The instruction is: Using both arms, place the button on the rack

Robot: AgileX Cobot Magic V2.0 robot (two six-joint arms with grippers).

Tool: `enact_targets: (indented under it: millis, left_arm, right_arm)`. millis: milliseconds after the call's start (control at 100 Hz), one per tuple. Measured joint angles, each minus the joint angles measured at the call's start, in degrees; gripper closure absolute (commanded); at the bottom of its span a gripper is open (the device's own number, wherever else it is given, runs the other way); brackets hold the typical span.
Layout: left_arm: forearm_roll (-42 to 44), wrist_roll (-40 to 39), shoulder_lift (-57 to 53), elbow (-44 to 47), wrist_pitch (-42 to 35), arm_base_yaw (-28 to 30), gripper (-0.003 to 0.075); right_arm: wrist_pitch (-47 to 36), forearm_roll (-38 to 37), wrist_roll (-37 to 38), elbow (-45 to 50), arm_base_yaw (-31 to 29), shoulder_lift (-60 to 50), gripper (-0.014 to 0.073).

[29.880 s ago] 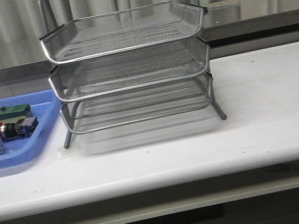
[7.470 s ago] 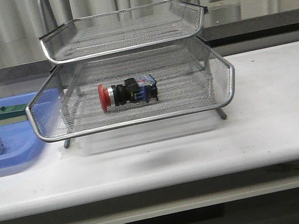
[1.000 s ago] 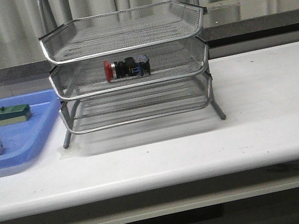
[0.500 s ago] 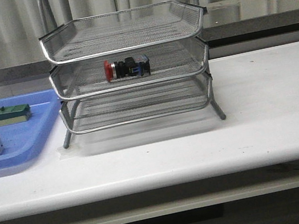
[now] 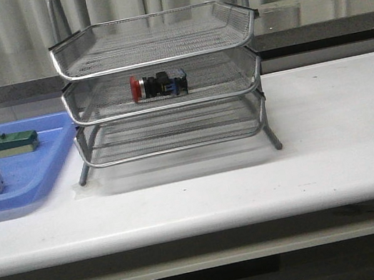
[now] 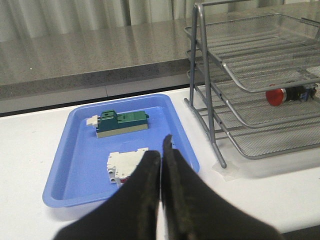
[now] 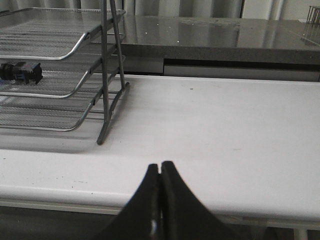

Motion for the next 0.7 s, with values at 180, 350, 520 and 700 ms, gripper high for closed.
enact_targets:
  millis: [180, 350, 520, 700]
  left_arm:
    - [0.00, 0.00, 0.00, 0.00, 0.00, 0.00, 0.0716]
    - [0.00, 0.00, 0.00, 0.00, 0.00, 0.00, 0.0716]
    - [0.00, 0.00, 0.00, 0.00, 0.00, 0.00, 0.0716]
    - [0.00, 0.00, 0.00, 0.00, 0.00, 0.00, 0.0716]
  right_arm:
    - [-0.76, 0.00, -0.04, 1.42, 0.00, 0.00, 0.0651]
    - [-2.00, 0.00, -0.04, 1.55, 0.00, 0.00, 0.0651]
    - [-3.07, 0.00, -0.04, 1.55, 0.00, -0.11, 0.0651]
    - [-3.18, 0.00, -0.04, 1.55, 0.00, -0.08, 0.0651]
